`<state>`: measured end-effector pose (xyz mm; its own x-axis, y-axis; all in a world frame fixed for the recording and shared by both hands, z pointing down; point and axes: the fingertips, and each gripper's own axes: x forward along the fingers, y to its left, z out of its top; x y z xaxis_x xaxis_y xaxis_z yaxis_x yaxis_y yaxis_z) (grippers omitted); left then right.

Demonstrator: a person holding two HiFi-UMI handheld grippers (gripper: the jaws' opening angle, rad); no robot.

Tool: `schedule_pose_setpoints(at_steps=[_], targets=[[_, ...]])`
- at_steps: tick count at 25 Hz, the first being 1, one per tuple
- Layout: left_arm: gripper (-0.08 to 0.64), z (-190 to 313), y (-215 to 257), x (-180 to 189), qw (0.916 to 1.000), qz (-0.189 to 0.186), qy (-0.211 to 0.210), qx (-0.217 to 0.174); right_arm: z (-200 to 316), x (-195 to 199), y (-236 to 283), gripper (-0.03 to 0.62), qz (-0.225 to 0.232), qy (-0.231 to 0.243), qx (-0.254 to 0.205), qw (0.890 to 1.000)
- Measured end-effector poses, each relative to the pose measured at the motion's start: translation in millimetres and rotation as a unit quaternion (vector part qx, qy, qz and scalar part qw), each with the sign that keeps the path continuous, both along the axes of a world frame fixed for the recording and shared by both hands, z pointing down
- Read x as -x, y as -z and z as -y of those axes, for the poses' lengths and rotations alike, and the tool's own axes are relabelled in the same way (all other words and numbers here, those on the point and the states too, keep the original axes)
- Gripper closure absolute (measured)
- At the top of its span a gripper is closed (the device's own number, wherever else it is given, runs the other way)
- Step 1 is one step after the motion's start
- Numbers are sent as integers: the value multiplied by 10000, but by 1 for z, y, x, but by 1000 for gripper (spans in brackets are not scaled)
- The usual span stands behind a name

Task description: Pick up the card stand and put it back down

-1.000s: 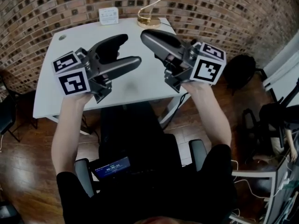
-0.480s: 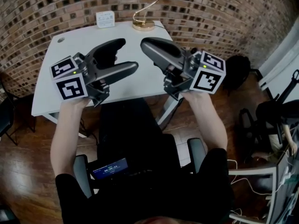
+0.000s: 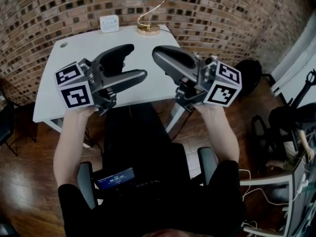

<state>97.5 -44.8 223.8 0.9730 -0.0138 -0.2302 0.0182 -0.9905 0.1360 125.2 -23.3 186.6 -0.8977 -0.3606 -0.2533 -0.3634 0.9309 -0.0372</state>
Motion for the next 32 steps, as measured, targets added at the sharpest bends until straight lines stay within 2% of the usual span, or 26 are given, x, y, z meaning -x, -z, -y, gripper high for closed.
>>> schedule_pose_setpoints(at_steps=[16, 21, 26, 32], targets=[[121, -35, 6, -19, 9999, -49, -56, 71, -37, -20, 4, 543, 8, -46, 26, 10000], [121, -44, 15, -30, 9996, -63, -254, -78, -51, -28, 10, 543, 106, -147, -174, 9997], [121, -55, 15, -35, 9994, -30, -318, -133, -60, -32, 3, 544, 222, -174, -126, 9995], [121, -73, 4, -44, 9987, -39, -499, -26, -75, -44, -10, 548, 335, -288, -34, 9990]])
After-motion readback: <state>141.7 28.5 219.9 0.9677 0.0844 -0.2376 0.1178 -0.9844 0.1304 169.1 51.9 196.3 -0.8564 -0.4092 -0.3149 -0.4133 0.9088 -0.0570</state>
